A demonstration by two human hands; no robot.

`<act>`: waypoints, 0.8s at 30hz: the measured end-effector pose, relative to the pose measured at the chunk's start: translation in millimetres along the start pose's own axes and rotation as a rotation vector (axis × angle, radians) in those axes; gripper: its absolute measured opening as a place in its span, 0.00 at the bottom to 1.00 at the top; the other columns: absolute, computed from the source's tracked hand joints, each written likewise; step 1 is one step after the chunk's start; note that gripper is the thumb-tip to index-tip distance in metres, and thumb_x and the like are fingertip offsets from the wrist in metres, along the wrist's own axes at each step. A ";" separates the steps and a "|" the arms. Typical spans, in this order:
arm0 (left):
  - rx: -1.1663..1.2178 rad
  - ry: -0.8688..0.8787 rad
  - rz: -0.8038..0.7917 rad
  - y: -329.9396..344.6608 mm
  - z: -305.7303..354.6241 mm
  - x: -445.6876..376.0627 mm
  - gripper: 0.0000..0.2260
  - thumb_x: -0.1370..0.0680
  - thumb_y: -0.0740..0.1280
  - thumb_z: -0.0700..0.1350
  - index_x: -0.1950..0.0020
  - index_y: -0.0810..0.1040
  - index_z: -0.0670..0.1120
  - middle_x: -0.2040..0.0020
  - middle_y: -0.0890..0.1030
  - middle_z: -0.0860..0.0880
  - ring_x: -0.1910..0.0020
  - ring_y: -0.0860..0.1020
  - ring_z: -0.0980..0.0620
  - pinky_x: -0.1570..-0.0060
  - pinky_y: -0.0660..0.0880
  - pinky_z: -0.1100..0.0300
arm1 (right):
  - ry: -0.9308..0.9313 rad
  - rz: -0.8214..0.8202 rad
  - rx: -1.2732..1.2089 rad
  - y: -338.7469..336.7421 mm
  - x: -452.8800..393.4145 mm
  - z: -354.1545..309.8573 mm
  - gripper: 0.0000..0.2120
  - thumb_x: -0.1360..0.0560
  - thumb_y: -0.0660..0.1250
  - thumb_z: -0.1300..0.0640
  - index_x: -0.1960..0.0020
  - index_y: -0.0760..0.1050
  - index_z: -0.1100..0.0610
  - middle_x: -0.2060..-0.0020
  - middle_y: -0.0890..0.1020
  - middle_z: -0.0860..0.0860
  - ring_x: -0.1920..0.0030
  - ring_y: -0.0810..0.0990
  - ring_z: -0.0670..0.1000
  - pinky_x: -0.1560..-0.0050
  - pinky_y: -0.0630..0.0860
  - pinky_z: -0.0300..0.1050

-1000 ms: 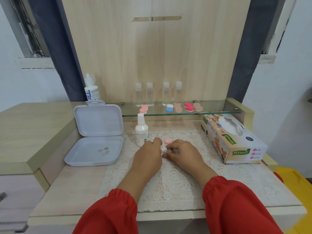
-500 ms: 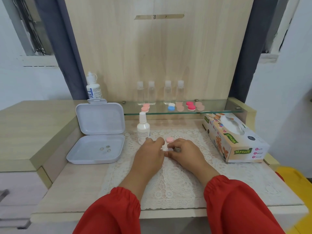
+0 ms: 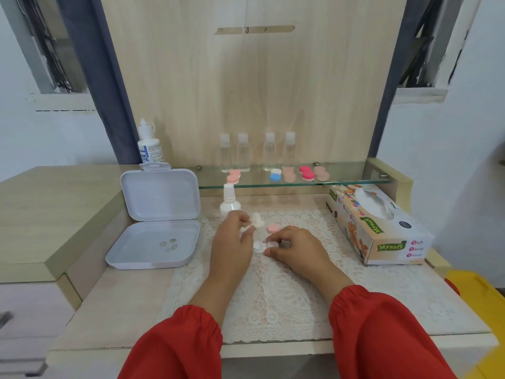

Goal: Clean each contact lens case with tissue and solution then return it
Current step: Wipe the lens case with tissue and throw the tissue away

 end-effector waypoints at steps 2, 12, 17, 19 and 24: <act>-0.115 0.138 -0.152 22.6 12.2 6.1 0.07 0.24 0.66 0.41 0.51 0.71 0.52 0.55 0.77 0.54 0.55 0.74 0.57 0.56 0.71 0.64 | -0.002 0.010 -0.019 -1.7 1.5 -1.4 0.10 0.31 0.73 0.44 0.52 0.81 0.45 0.53 0.81 0.43 0.51 0.78 0.46 0.50 0.76 0.49; -0.468 0.346 -0.364 56.6 28.8 17.0 0.10 0.21 0.60 0.41 0.40 0.71 0.48 0.51 0.73 0.47 0.56 0.73 0.48 0.60 0.70 0.58 | 0.101 -0.021 -0.258 -2.7 6.4 9.8 0.35 0.32 0.74 0.57 0.30 0.65 0.43 0.53 0.77 0.43 0.58 0.78 0.45 0.48 0.77 0.48; -0.293 0.138 -0.373 62.1 16.2 8.1 0.07 0.21 0.60 0.38 0.47 0.69 0.49 0.46 0.75 0.50 0.49 0.74 0.52 0.51 0.73 0.59 | 0.128 -0.013 -0.264 -3.1 5.9 12.6 0.38 0.33 0.75 0.54 0.28 0.62 0.45 0.51 0.77 0.44 0.54 0.78 0.46 0.47 0.77 0.50; -0.014 -0.075 -0.287 52.1 2.8 2.1 0.08 0.22 0.61 0.36 0.51 0.69 0.49 0.50 0.75 0.52 0.51 0.74 0.55 0.55 0.70 0.68 | 0.132 -0.021 -0.265 -2.0 6.4 12.6 0.38 0.33 0.76 0.54 0.28 0.62 0.46 0.52 0.77 0.43 0.53 0.78 0.46 0.48 0.76 0.46; -0.015 0.034 -0.140 25.7 9.8 2.0 0.08 0.24 0.66 0.39 0.53 0.70 0.51 0.55 0.75 0.53 0.53 0.74 0.55 0.56 0.69 0.65 | 0.134 -0.016 -0.282 -2.7 4.8 14.5 0.38 0.33 0.76 0.55 0.28 0.62 0.47 0.52 0.81 0.43 0.53 0.79 0.44 0.54 0.73 0.39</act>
Point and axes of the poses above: each hand's wrist, its own x-axis away from the middle knuckle, its own y-axis out of the palm, z = x × y, the point moved 10 cm from there along -x, towards the middle knuckle
